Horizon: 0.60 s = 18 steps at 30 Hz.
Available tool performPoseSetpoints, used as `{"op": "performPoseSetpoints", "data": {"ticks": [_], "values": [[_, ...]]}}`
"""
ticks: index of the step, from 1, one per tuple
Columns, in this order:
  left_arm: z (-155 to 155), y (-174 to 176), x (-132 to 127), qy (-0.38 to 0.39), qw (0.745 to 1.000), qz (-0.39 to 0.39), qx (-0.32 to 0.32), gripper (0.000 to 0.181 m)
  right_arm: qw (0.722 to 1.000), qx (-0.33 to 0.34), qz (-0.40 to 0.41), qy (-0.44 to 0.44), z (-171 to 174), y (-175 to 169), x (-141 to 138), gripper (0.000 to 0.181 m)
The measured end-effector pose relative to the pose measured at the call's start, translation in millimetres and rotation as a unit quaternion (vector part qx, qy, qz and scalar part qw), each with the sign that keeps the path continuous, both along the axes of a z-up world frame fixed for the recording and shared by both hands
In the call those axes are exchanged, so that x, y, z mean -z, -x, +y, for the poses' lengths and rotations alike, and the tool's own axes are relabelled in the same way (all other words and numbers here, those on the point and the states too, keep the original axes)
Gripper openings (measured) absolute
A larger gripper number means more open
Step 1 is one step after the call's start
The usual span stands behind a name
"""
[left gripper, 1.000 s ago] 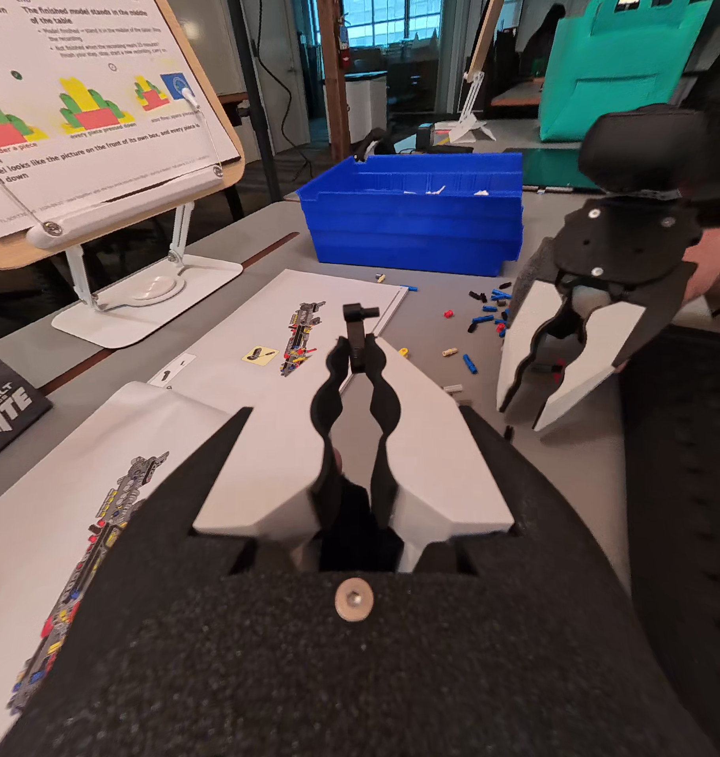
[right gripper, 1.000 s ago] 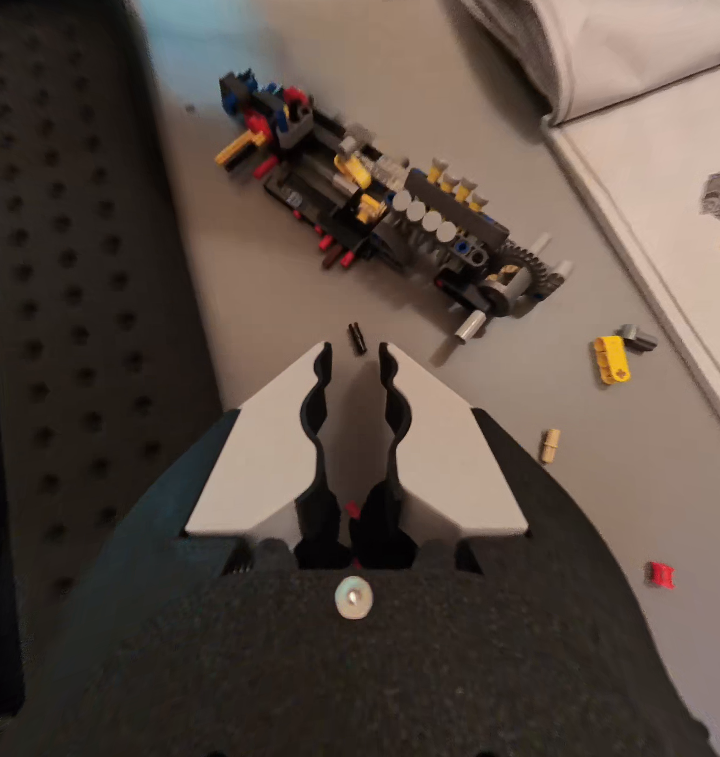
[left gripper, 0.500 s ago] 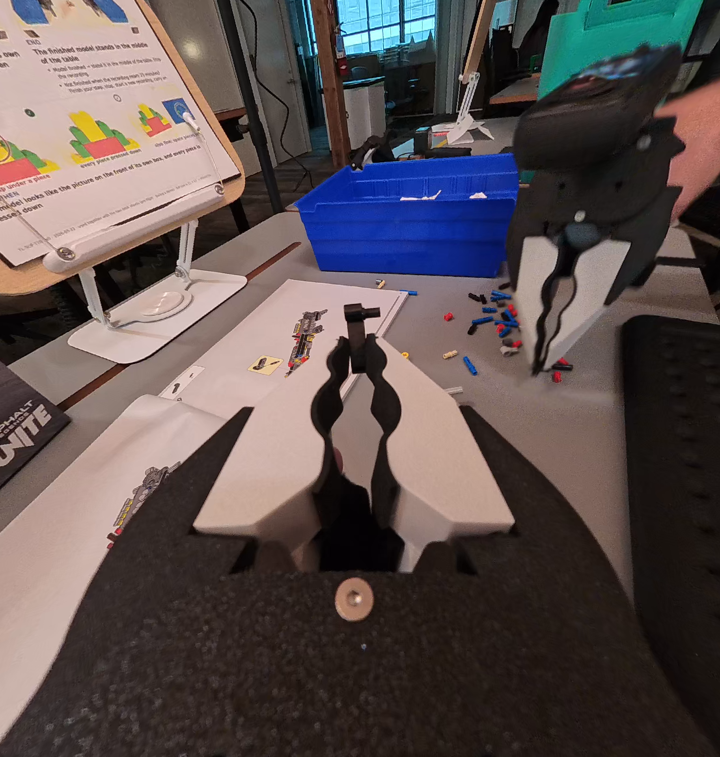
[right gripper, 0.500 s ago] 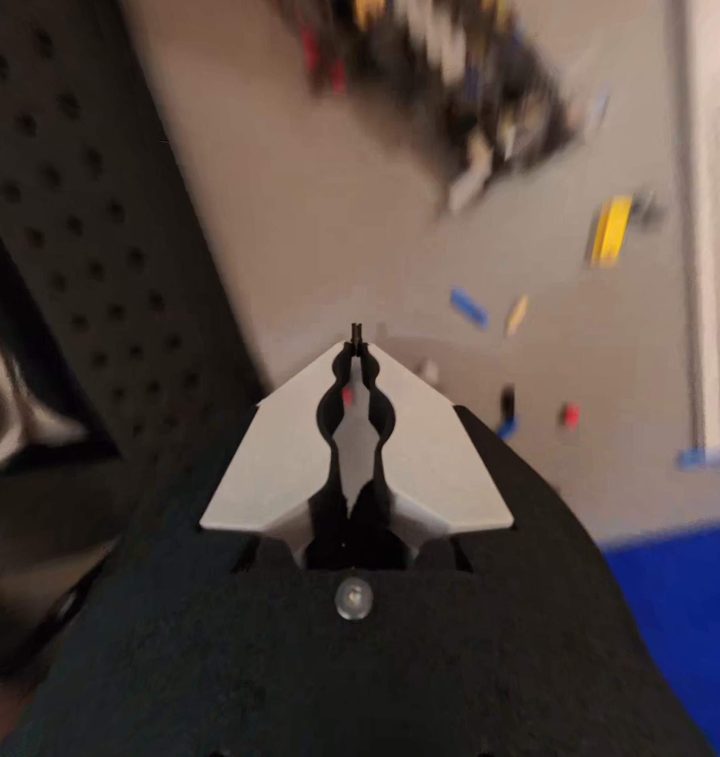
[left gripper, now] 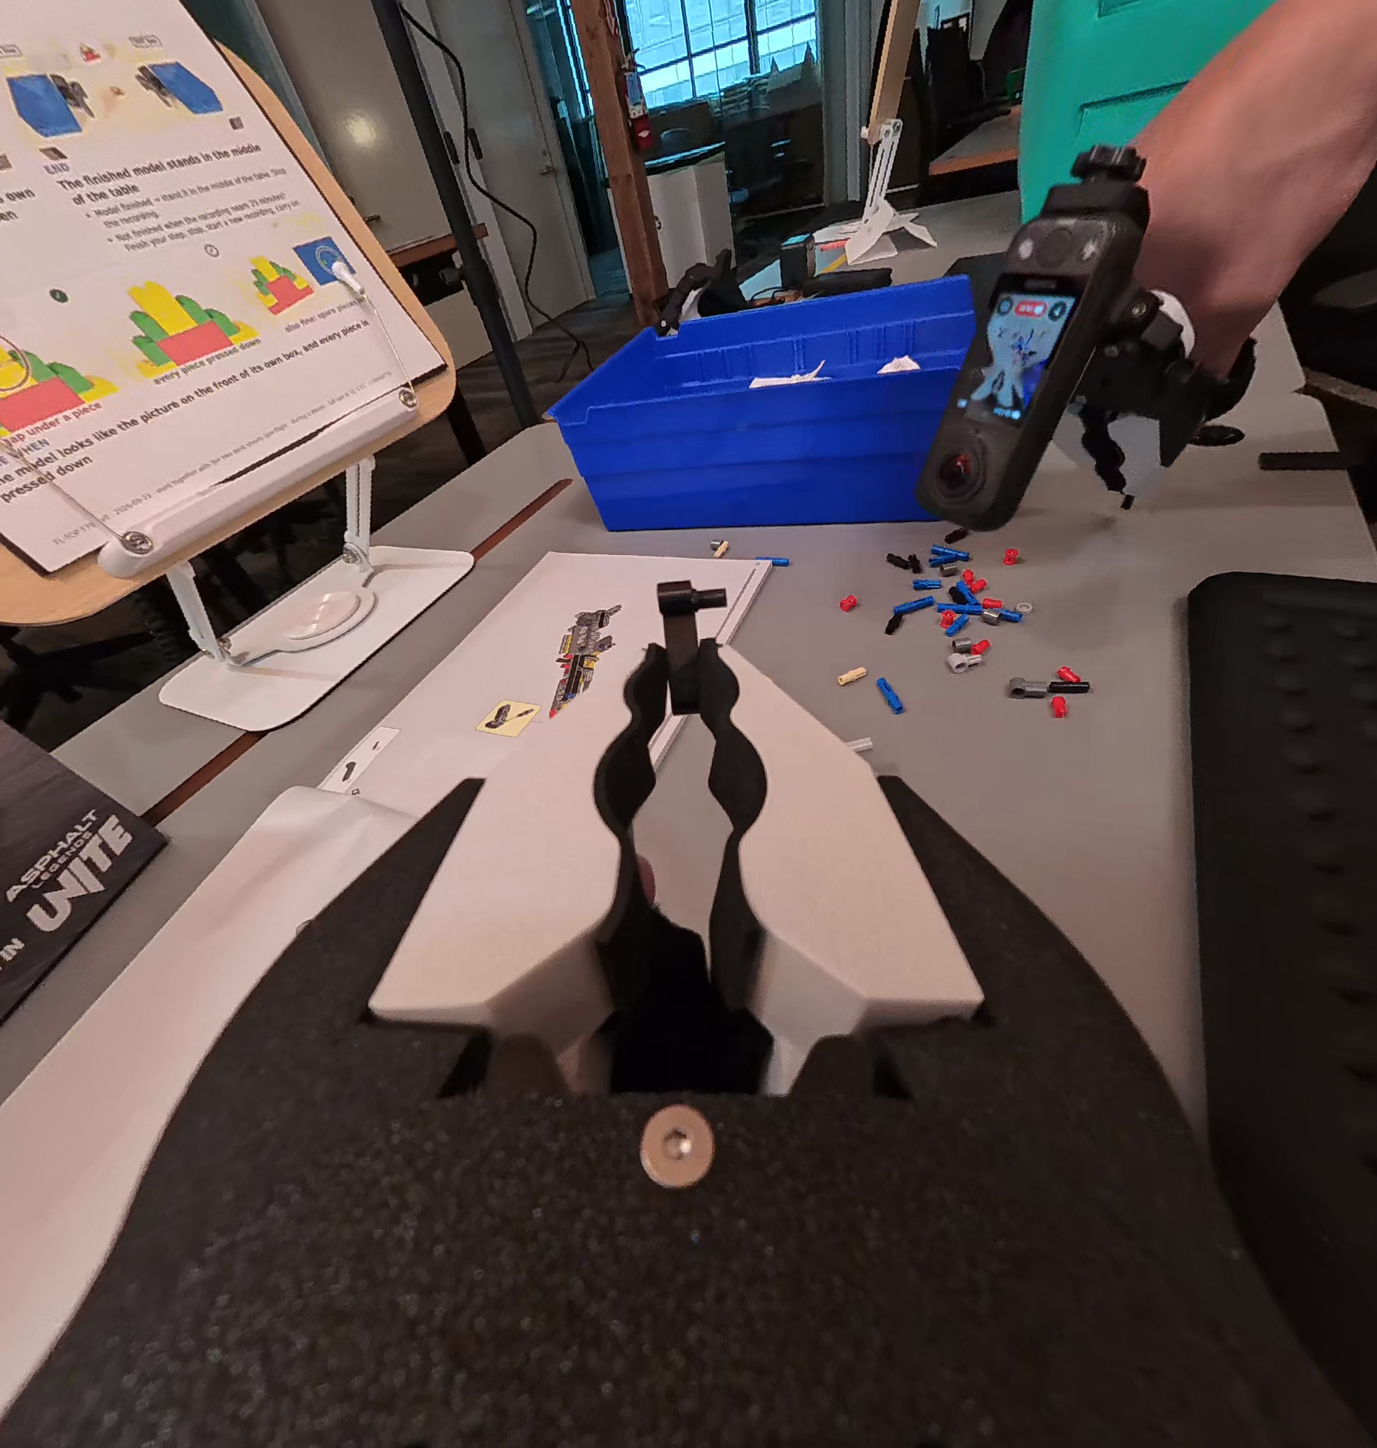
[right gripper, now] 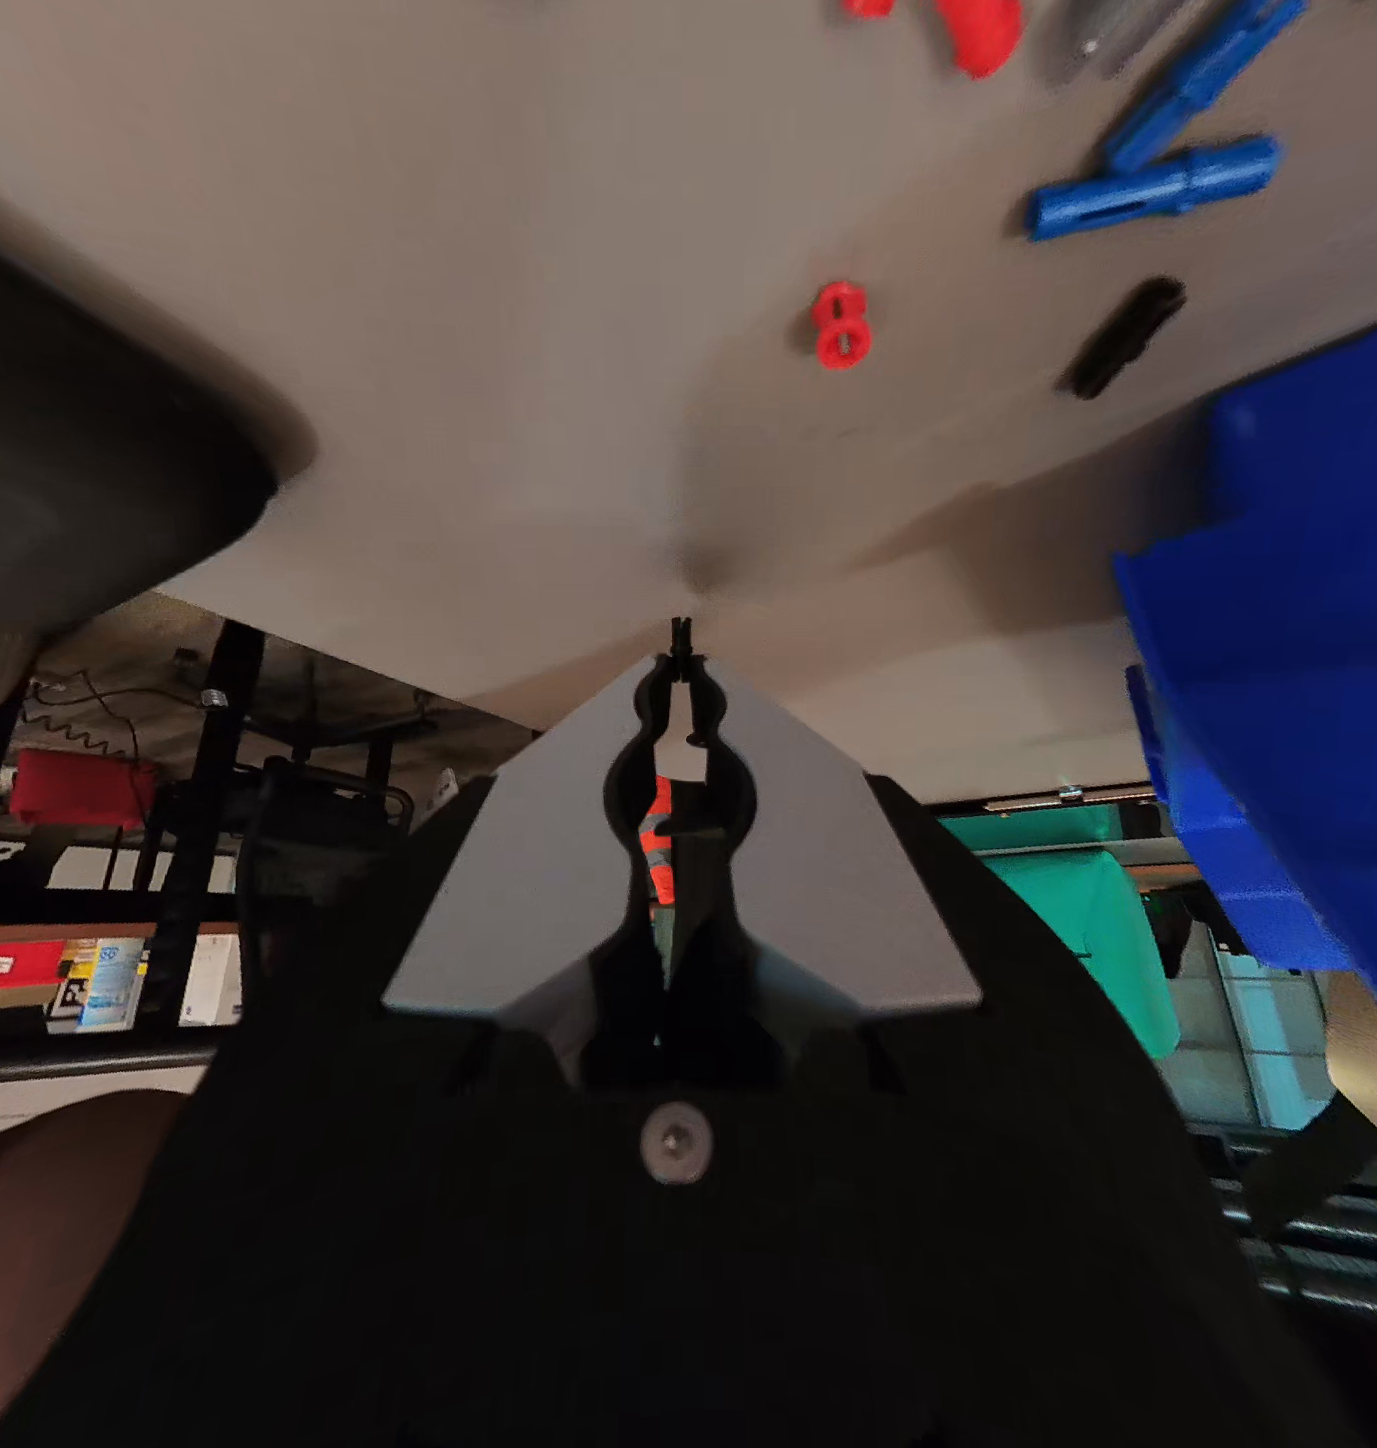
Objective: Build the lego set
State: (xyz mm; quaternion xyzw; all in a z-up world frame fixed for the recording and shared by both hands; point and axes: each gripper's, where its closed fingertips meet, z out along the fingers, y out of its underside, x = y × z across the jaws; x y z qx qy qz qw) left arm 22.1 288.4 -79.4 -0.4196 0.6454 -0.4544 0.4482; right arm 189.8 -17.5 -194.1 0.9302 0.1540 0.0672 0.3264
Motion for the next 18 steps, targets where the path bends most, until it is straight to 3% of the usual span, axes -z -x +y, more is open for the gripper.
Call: {"op": "performPoseSetpoints", "data": {"ticks": [18], "values": [[-2.8,-0.2,1.9,-0.010,1.000,0.001,0.001,0.006,0.999,-0.015,0.001,0.031,-3.8,0.8,8.1,0.004]]}}
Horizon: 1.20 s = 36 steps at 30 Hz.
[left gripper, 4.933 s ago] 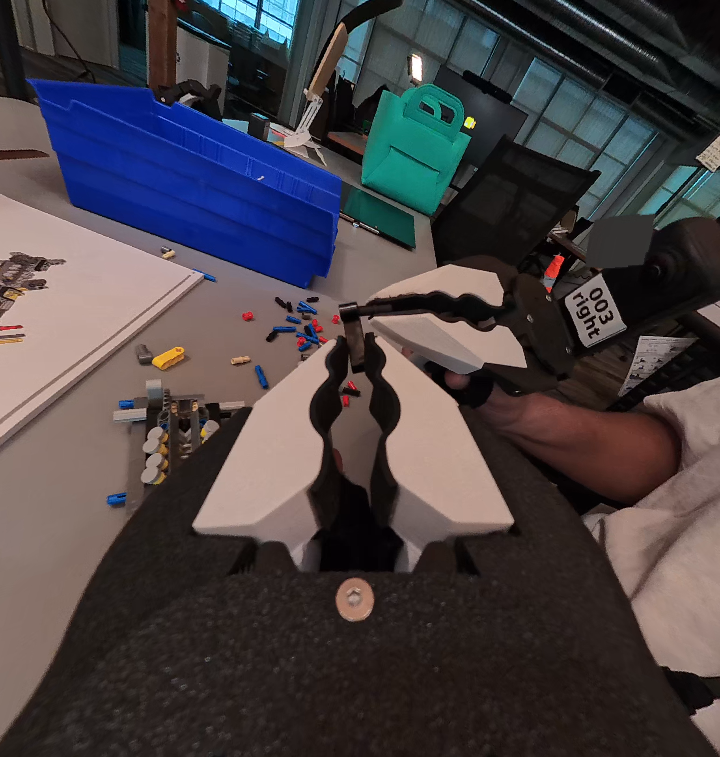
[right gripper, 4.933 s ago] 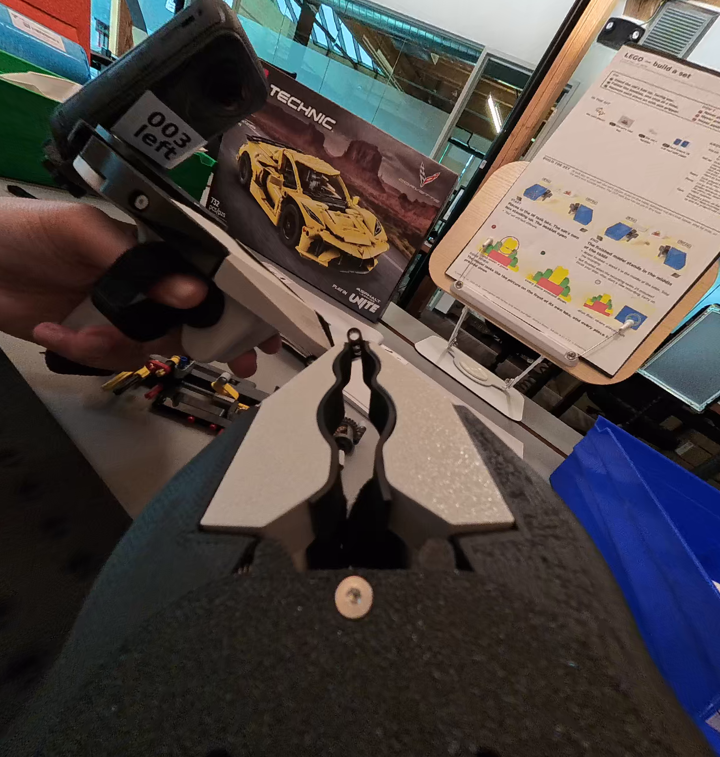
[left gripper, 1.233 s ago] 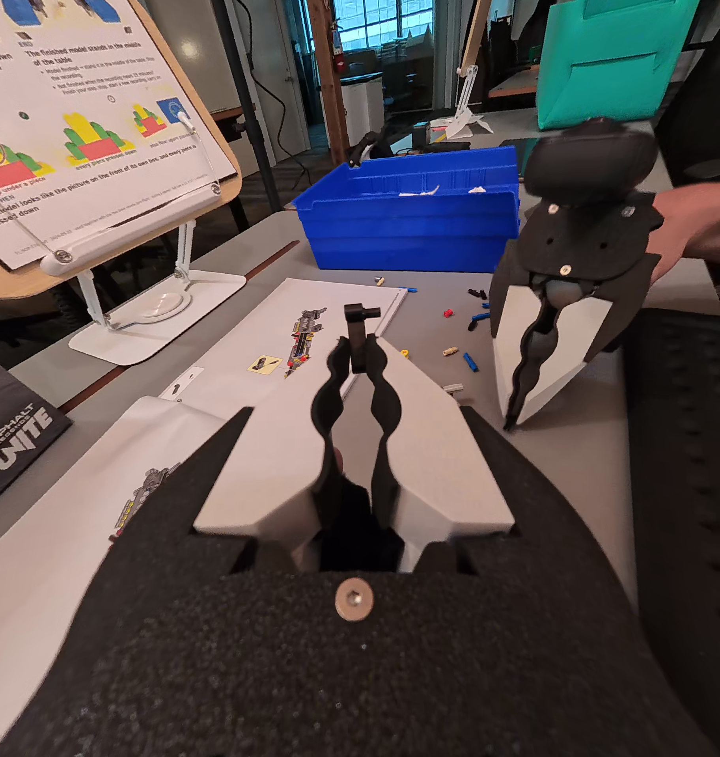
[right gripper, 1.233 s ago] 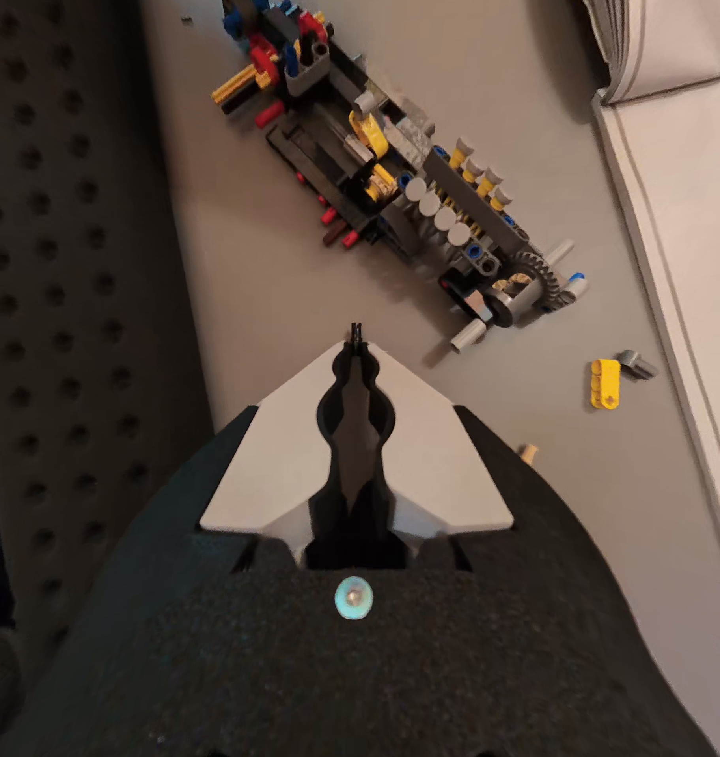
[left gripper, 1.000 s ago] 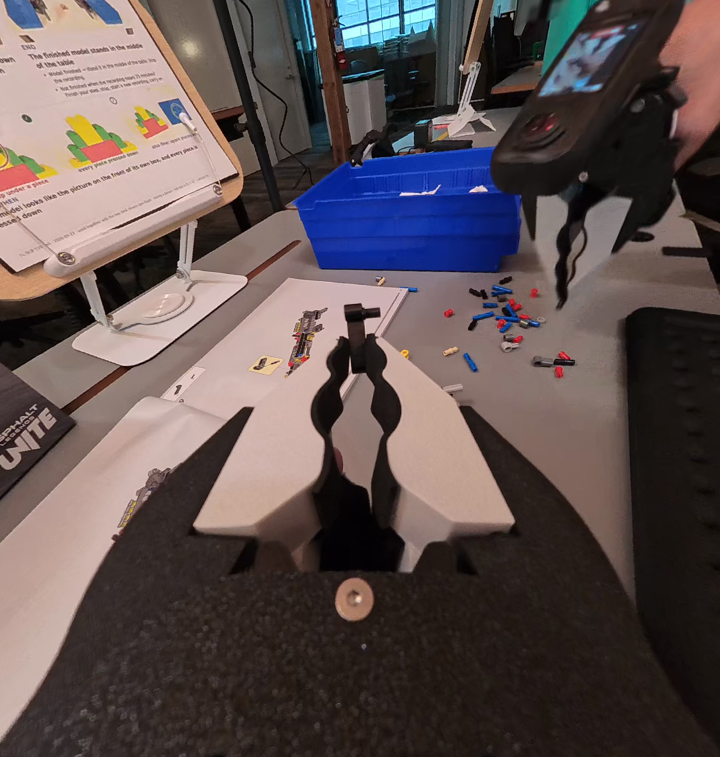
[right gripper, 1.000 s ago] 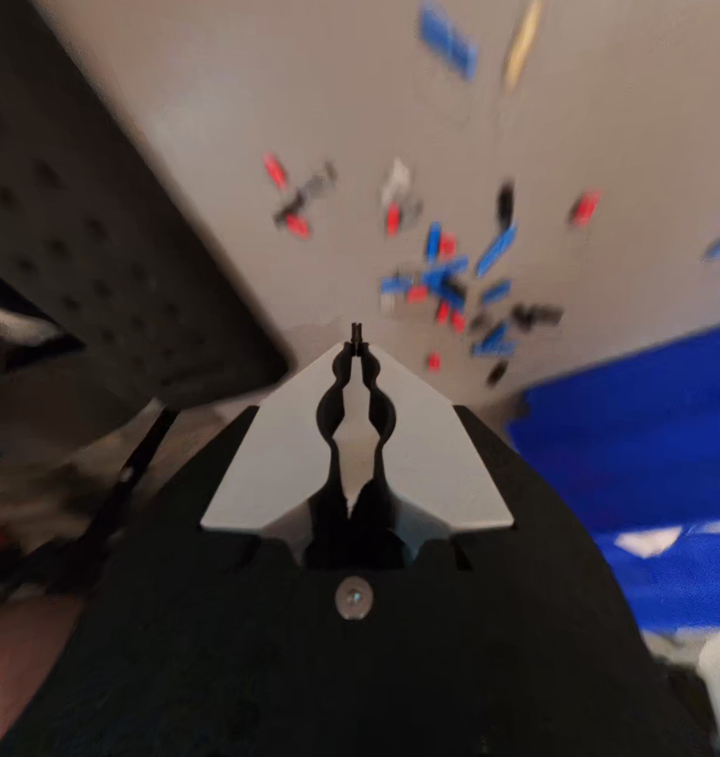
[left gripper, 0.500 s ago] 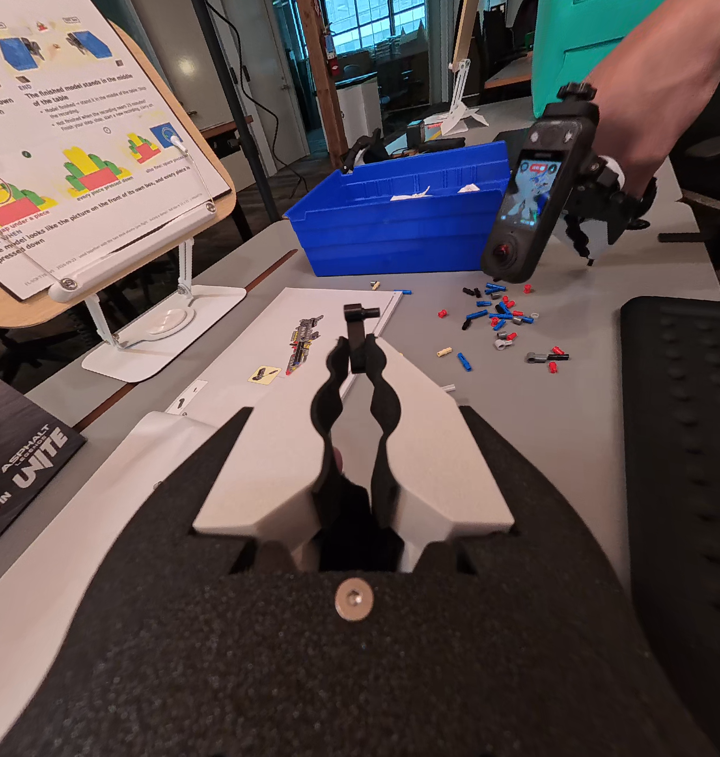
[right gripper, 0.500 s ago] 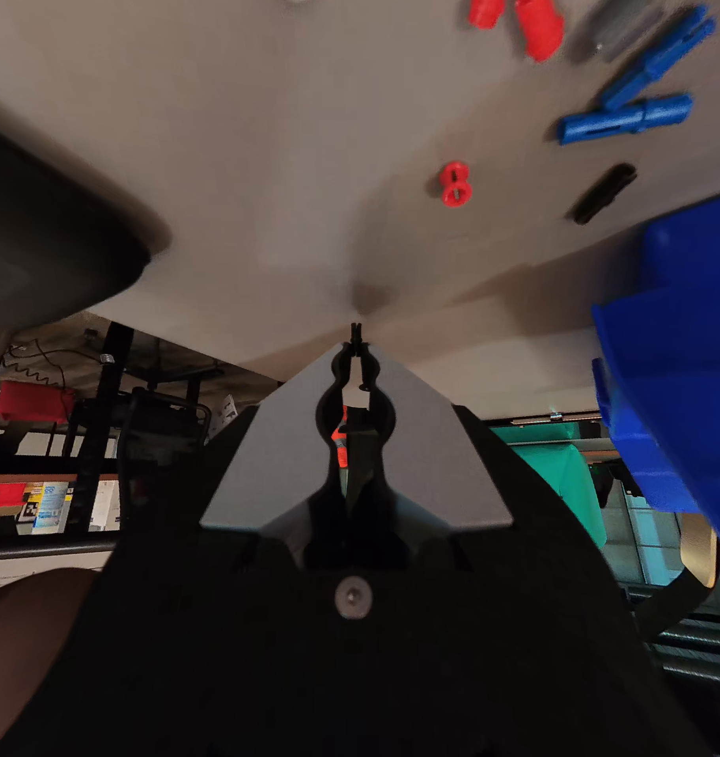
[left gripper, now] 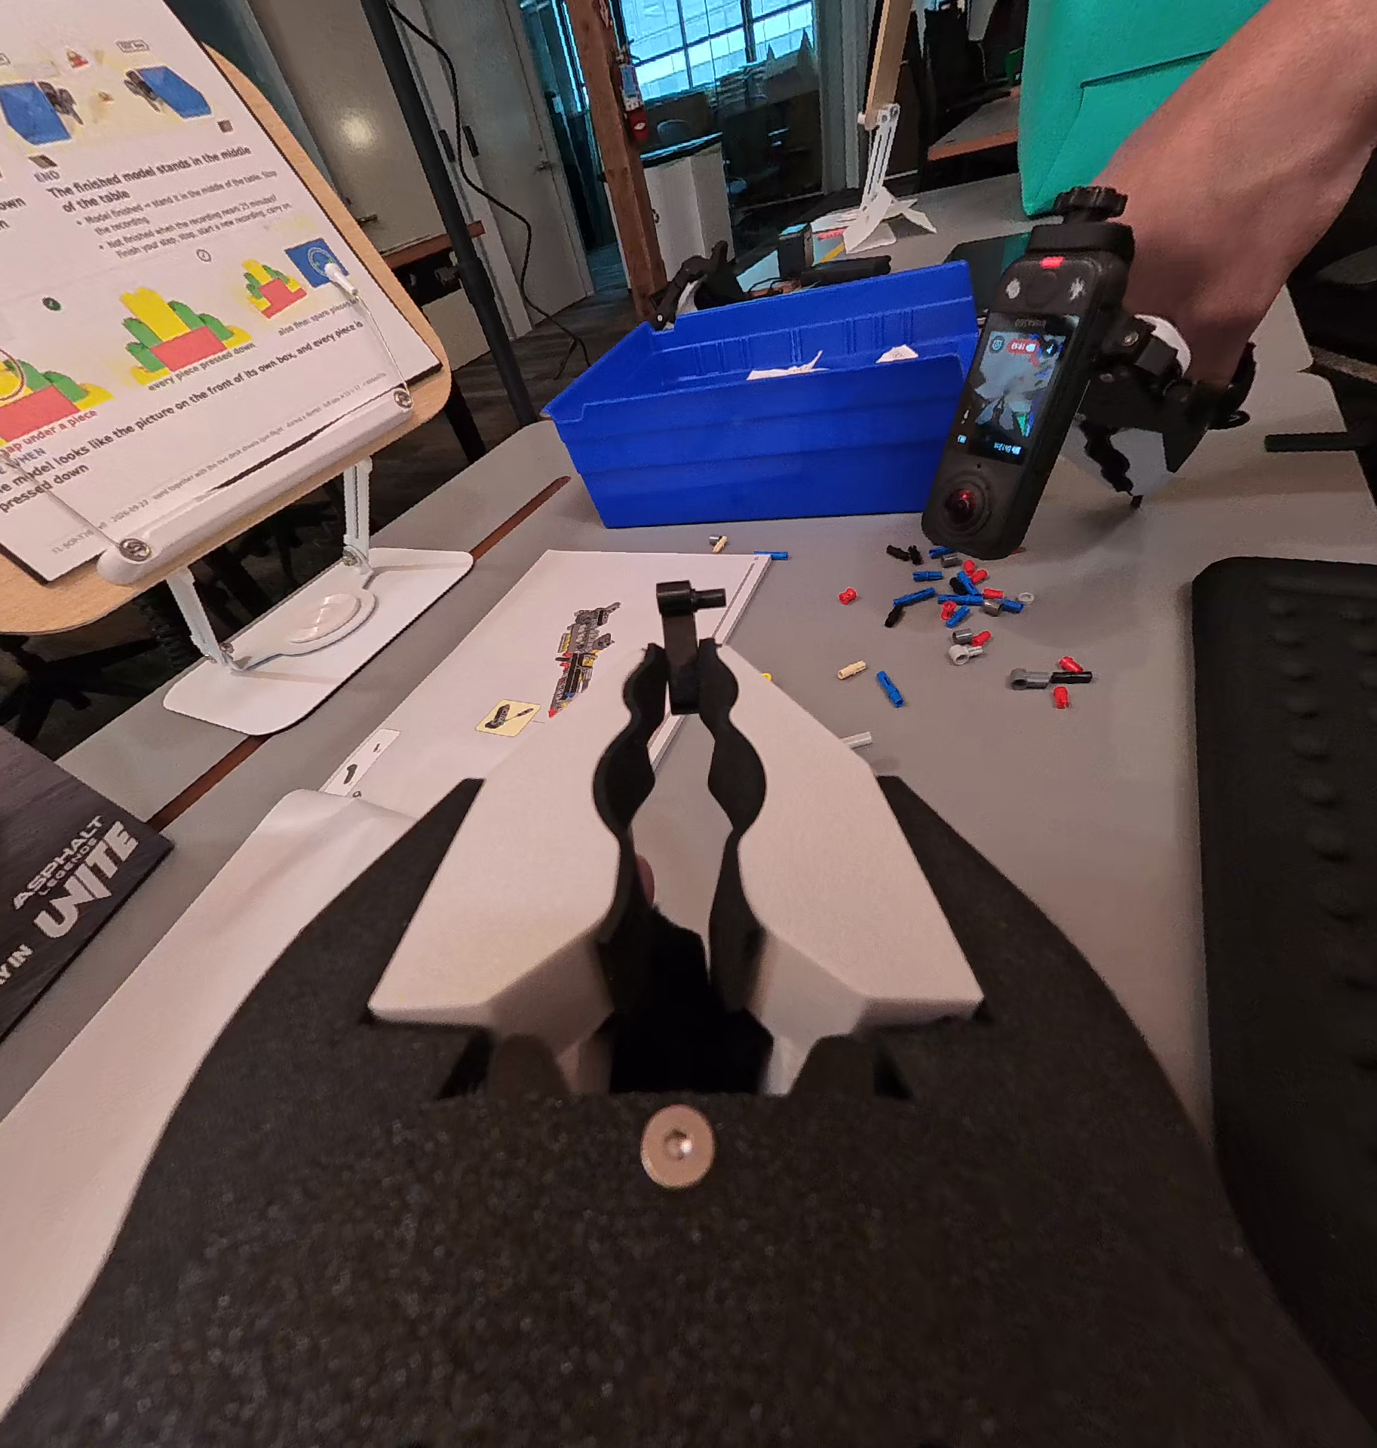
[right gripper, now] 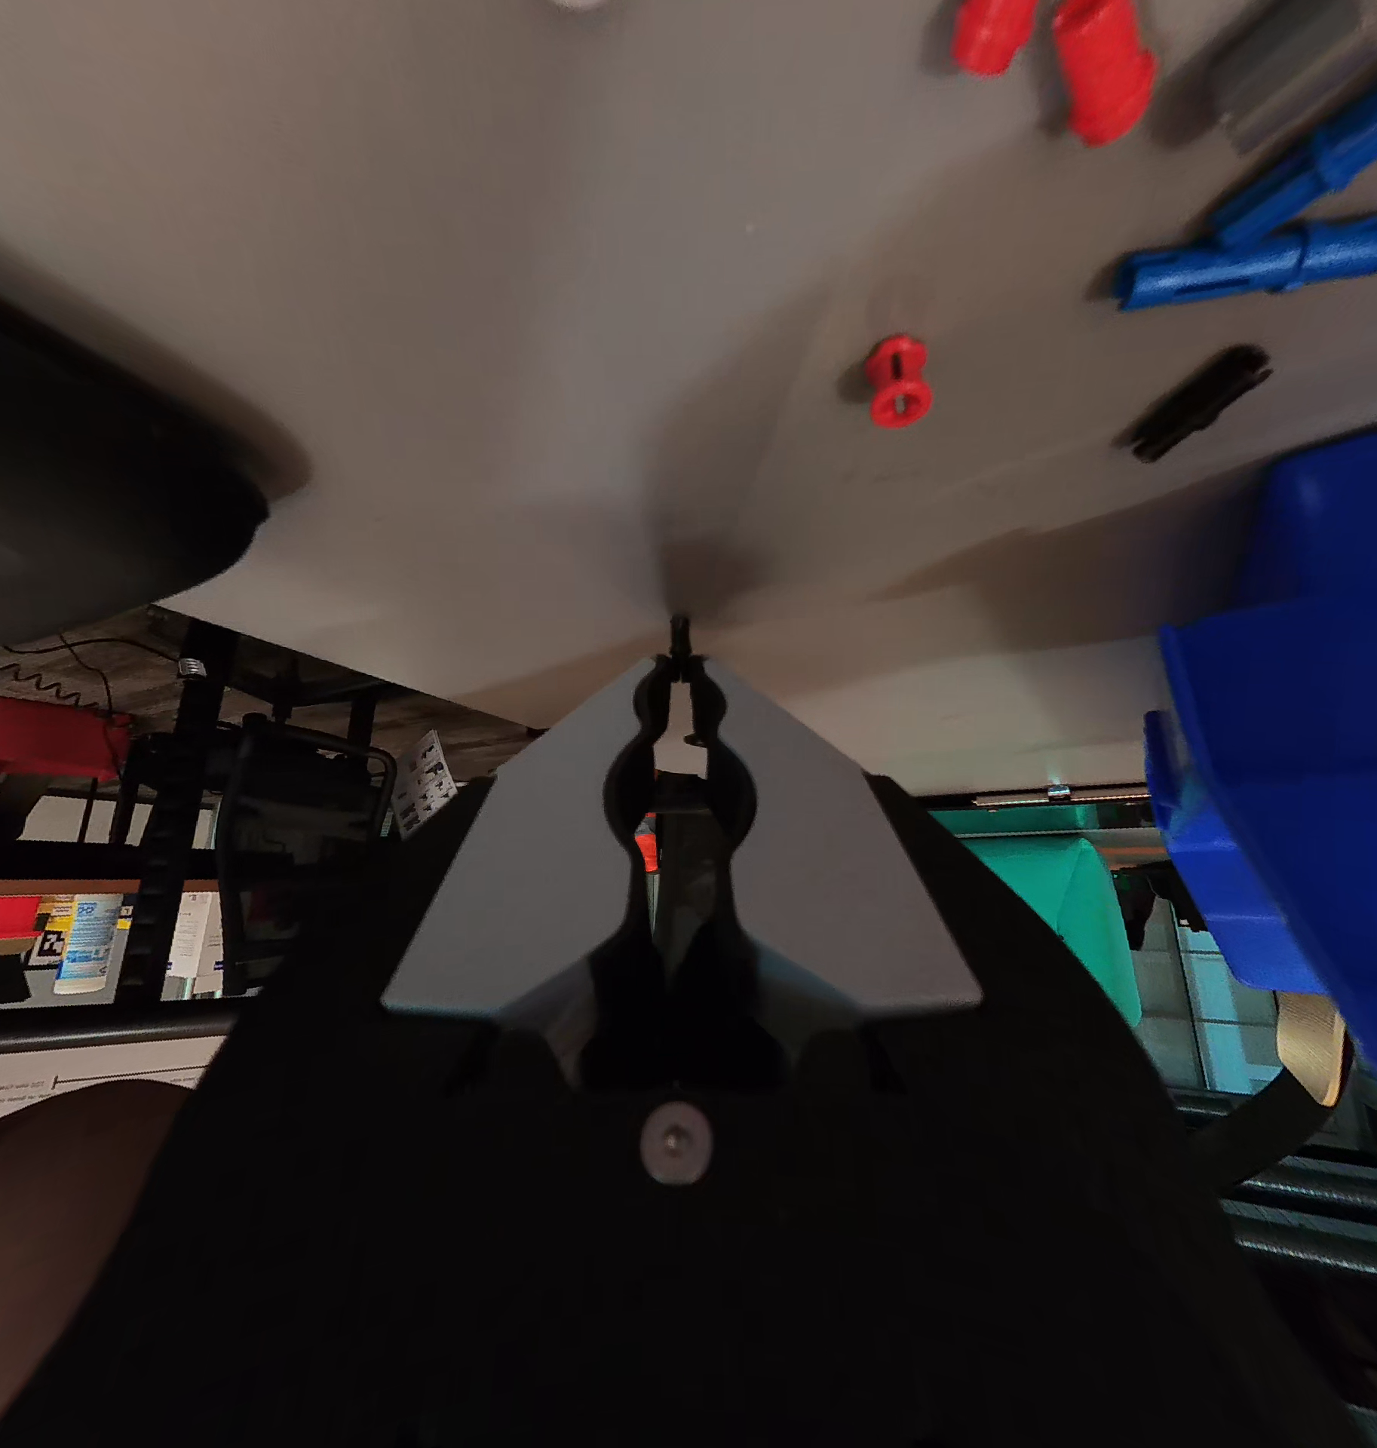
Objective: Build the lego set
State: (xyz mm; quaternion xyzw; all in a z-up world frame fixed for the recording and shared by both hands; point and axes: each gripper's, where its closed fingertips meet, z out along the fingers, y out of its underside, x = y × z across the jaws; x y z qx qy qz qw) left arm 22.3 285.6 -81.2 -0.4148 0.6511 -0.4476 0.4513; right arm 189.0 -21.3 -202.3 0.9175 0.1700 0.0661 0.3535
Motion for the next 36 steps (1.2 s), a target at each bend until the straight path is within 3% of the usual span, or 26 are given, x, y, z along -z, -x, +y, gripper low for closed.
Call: {"op": "performPoseSetpoints", "data": {"ticks": [20,23,25,27,31,34,36], "values": [[-2,1,-1,-0.005,1.000,-0.003,0.001,0.006,1.000,-0.004,-0.001,-0.009,2,-1,3,0.010],[-2,1,-1,-0.005,1.000,-0.002,0.001,0.007,0.999,-0.017,0.000,-0.038,8,-4,-4,0.013],[-3,0,0,-0.005,1.000,-0.002,0.001,0.007,0.994,-0.014,0.014,-0.111,19,-5,-16,0.013],[-3,1,0,-0.007,1.000,-0.002,0.001,0.007,0.972,0.019,0.047,-0.228,33,-1,-34,0.014],[-5,1,-3,-0.003,1.000,-0.005,0.003,0.007,0.877,0.124,0.132,-0.446,40,2,-64,0.036],[-9,2,-3,-0.002,1.000,-0.005,0.008,0.006,0.816,0.186,0.168,-0.520,32,-3,-58,0.046],[-13,2,-2,-0.004,1.000,-0.004,0.012,0.006,0.805,0.200,0.162,-0.534,27,-7,-43,0.043]]}}
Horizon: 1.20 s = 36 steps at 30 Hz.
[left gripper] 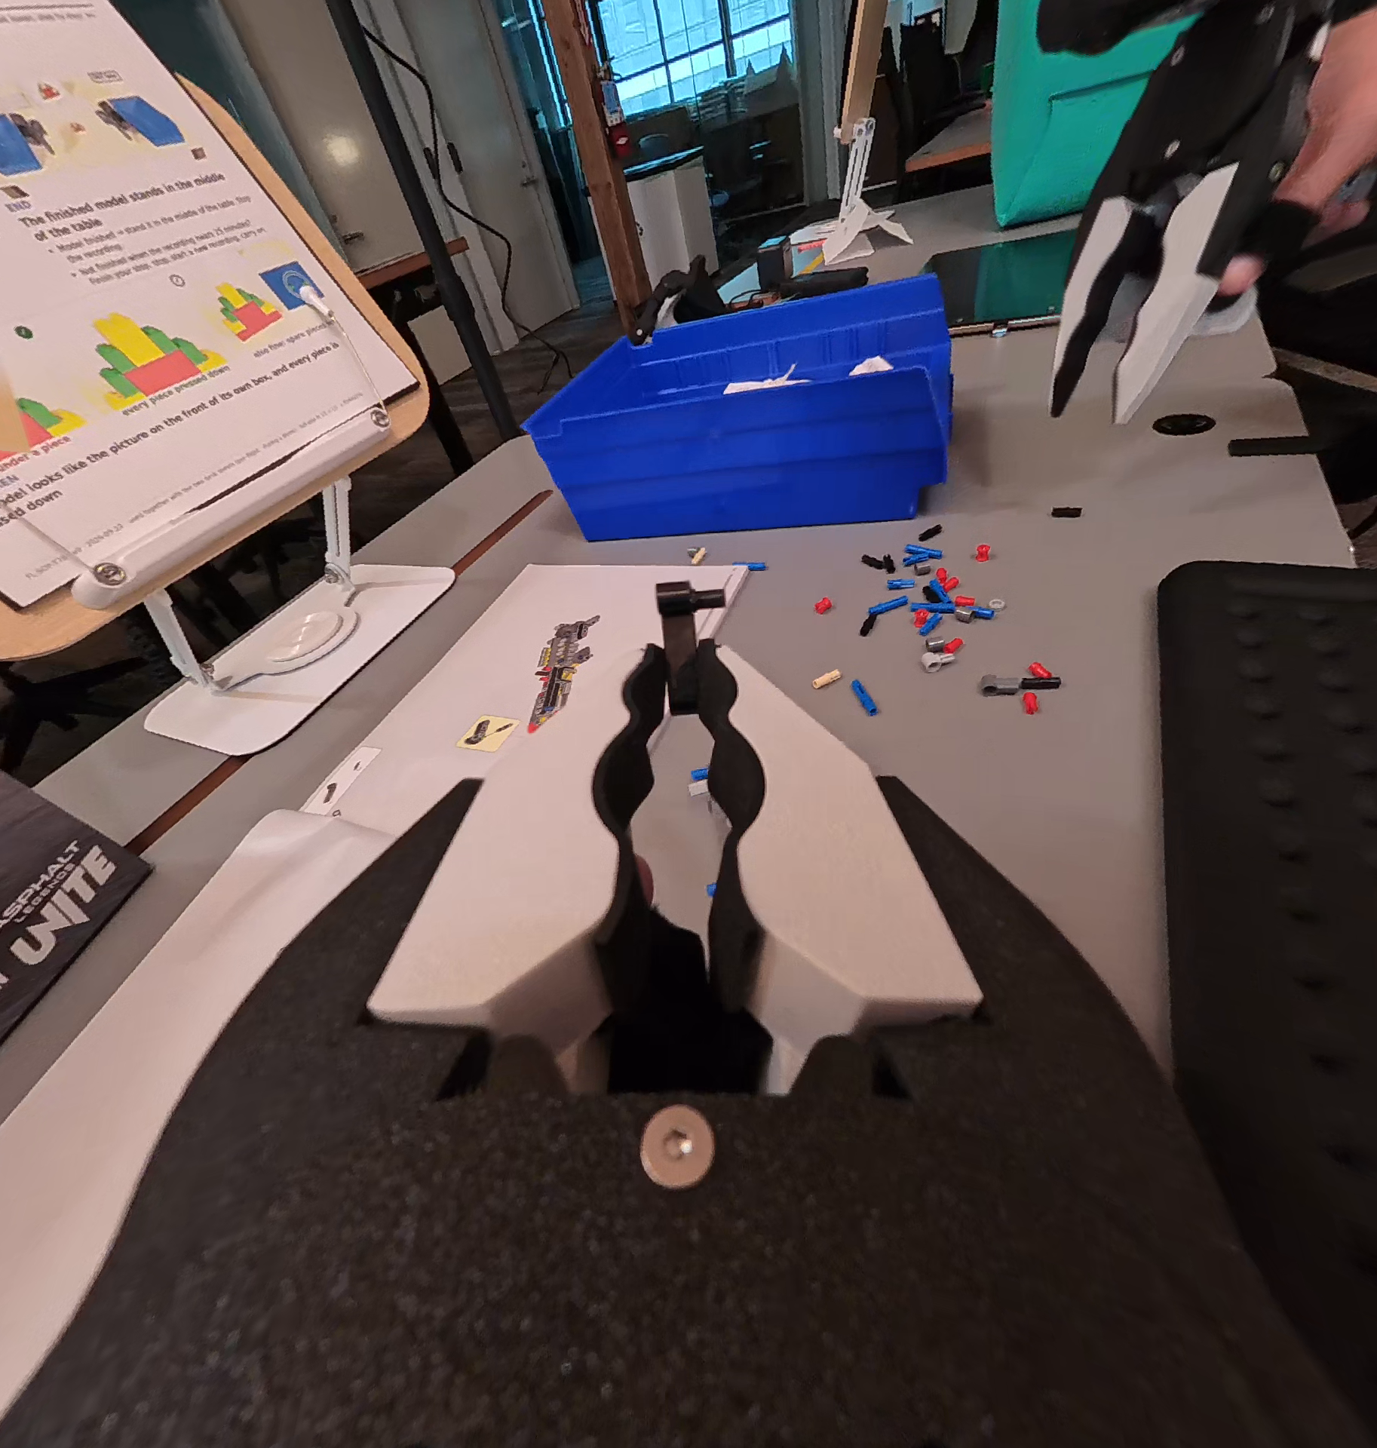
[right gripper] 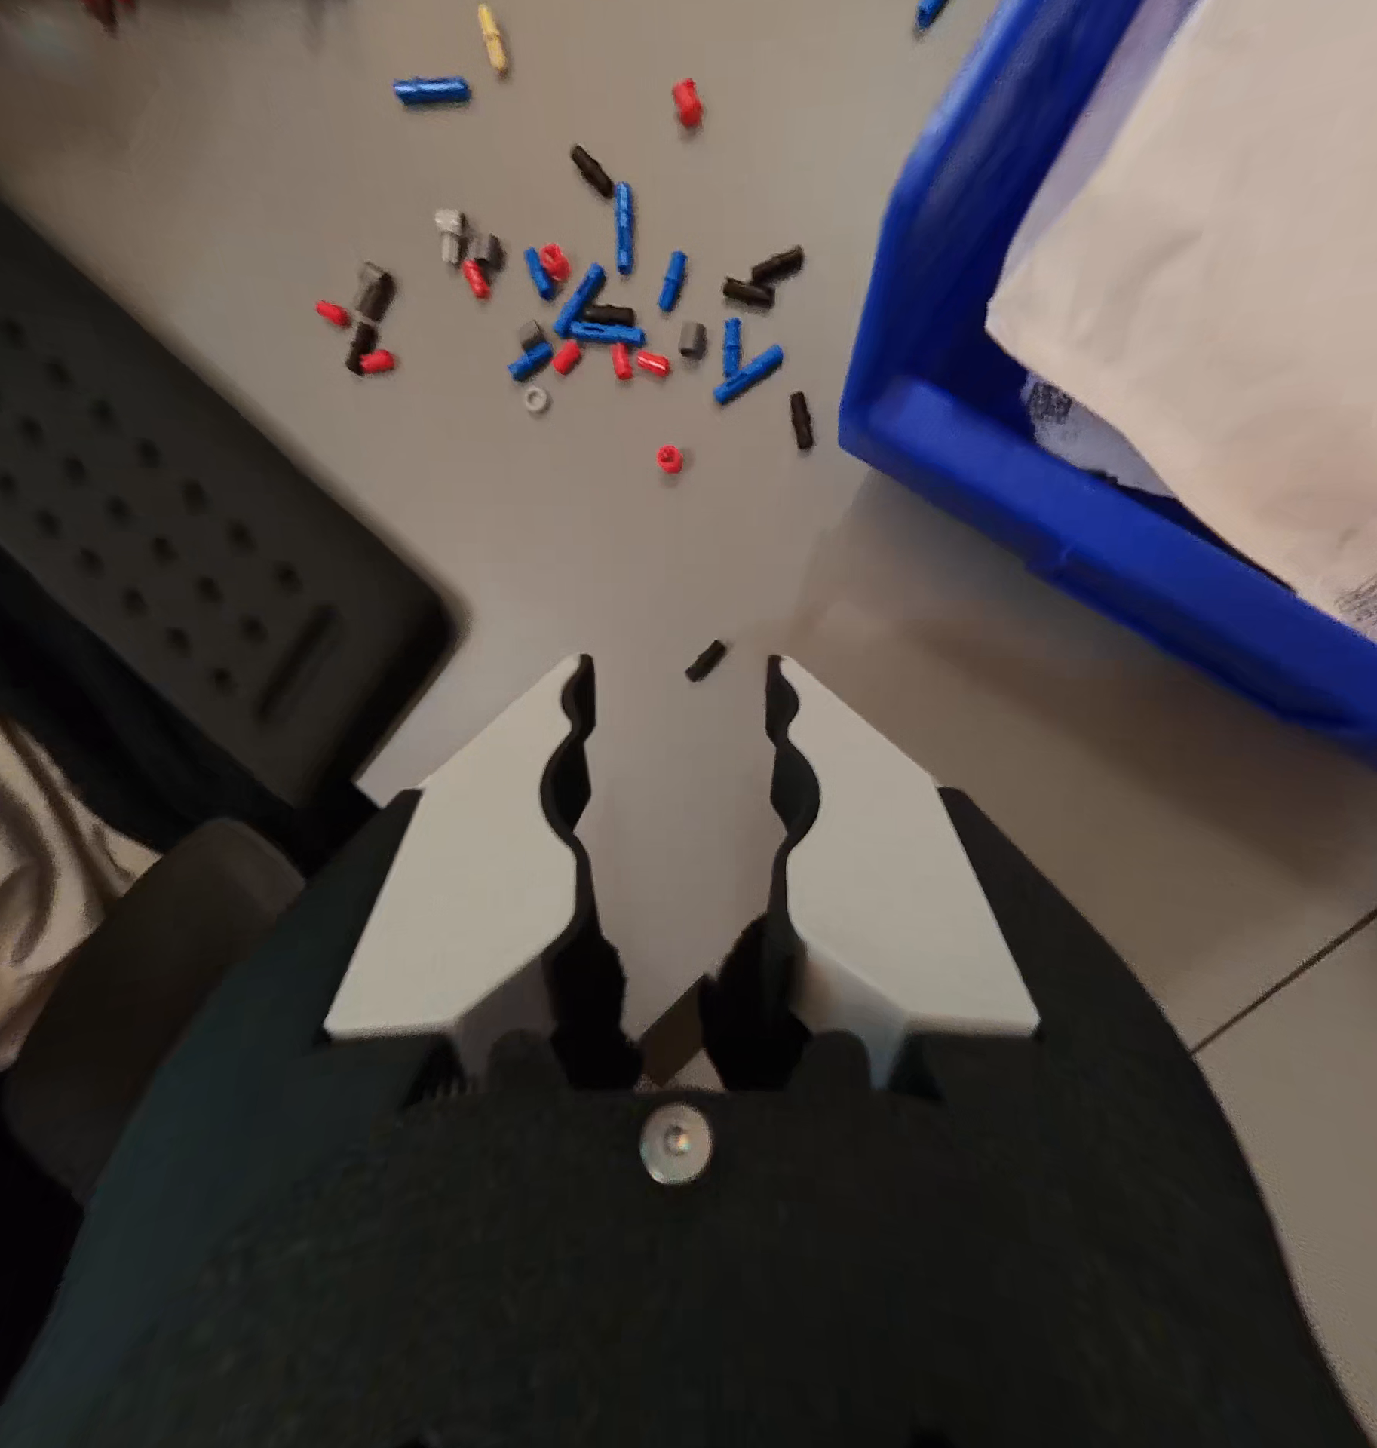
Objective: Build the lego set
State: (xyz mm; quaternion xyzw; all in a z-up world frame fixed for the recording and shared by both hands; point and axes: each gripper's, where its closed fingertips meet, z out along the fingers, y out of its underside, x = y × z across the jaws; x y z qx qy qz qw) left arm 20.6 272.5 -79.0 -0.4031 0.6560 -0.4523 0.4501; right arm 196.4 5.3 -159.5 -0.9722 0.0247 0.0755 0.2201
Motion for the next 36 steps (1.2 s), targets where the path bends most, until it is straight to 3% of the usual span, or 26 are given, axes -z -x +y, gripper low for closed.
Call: {"op": "performPoseSetpoints", "data": {"ticks": [7,12,20,23,25,28,31,36], "values": [[-3,-2,8,-0.009,1.000,0.010,0.000,0.007,0.997,0.013,-0.074,0.004,-6,3,35,0.027],[-3,-1,6,-0.006,1.000,0.007,0.001,0.006,0.996,0.058,-0.065,-0.037,-7,8,51,0.022],[-5,-2,8,-0.012,1.000,0.010,0.002,0.006,0.993,0.063,-0.082,-0.062,0,2,54,0.004],[-3,-2,7,-0.009,1.000,0.008,0.000,0.006,0.996,0.015,-0.086,0.012,-7,2,51,0.004],[-2,-1,6,-0.008,1.000,0.007,-0.001,0.006,0.989,-0.023,-0.100,0.105,-20,-3,46,0.003],[-3,-1,5,-0.010,1.000,0.005,0.000,0.006,0.946,-0.067,-0.138,0.287,-51,-21,35,0.004],[-3,0,4,-0.014,1.000,0.004,0.000,0.006,0.897,-0.089,-0.114,0.418,-72,-25,28,0.004],[0,0,3,-0.013,1.000,0.002,-0.005,0.006,0.837,-0.135,-0.126,0.514,-81,-34,35,0.004]]}}
